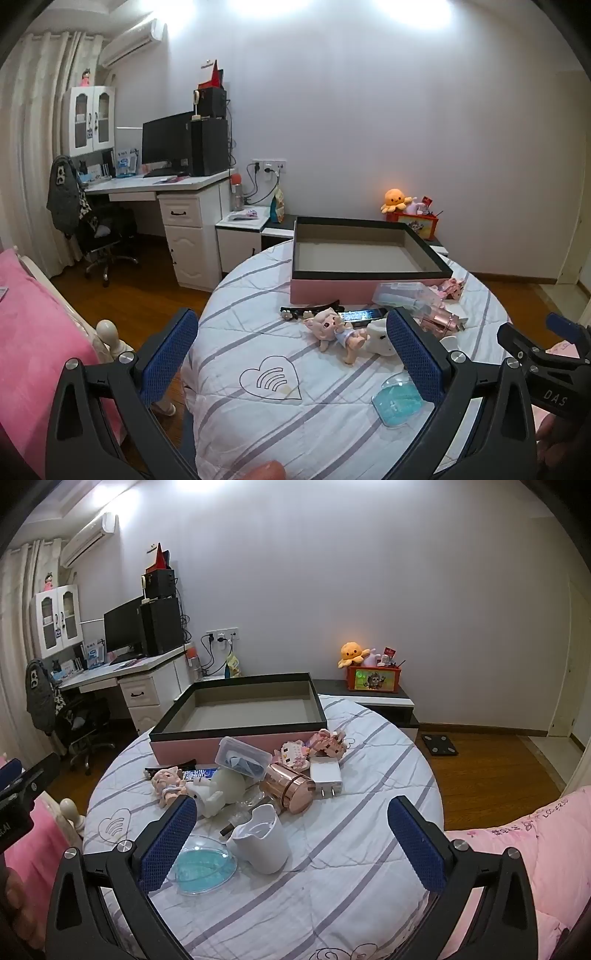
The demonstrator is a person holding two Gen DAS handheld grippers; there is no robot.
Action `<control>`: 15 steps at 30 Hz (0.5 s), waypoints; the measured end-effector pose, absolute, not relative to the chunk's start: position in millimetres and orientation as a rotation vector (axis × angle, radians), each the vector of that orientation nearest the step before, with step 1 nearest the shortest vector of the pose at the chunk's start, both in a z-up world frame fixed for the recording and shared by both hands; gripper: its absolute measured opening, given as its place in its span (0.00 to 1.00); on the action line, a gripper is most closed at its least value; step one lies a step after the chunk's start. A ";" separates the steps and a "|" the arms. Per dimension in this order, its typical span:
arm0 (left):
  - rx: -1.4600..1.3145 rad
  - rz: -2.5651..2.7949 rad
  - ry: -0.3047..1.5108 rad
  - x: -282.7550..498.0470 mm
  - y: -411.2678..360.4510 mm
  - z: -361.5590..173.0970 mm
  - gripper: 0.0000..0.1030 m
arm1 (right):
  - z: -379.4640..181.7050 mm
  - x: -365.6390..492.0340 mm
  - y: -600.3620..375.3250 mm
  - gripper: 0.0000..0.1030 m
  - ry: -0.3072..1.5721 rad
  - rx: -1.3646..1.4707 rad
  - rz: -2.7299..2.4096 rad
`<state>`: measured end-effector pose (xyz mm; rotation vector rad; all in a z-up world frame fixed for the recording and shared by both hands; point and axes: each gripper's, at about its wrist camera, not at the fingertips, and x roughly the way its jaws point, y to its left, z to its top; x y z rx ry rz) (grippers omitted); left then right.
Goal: Organize rigid objects
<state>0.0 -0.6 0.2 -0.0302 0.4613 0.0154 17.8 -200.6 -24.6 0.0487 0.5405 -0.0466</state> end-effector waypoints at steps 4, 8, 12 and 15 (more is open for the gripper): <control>-0.024 0.013 0.452 1.3 -1.4 1.3 1.00 | -22.7 16.6 -199.4 1.00 0.540 0.055 -0.044; -0.038 0.000 0.447 -2.1 0.5 7.7 1.00 | -20.6 15.2 -197.6 1.00 0.537 0.052 -0.044; -0.036 0.009 0.410 -12.0 -0.8 8.5 1.00 | -16.9 11.4 -193.9 1.00 0.534 0.049 -0.037; -0.036 0.007 0.406 -13.4 -1.4 10.7 1.00 | -16.0 13.6 -192.7 1.00 0.534 0.048 -0.032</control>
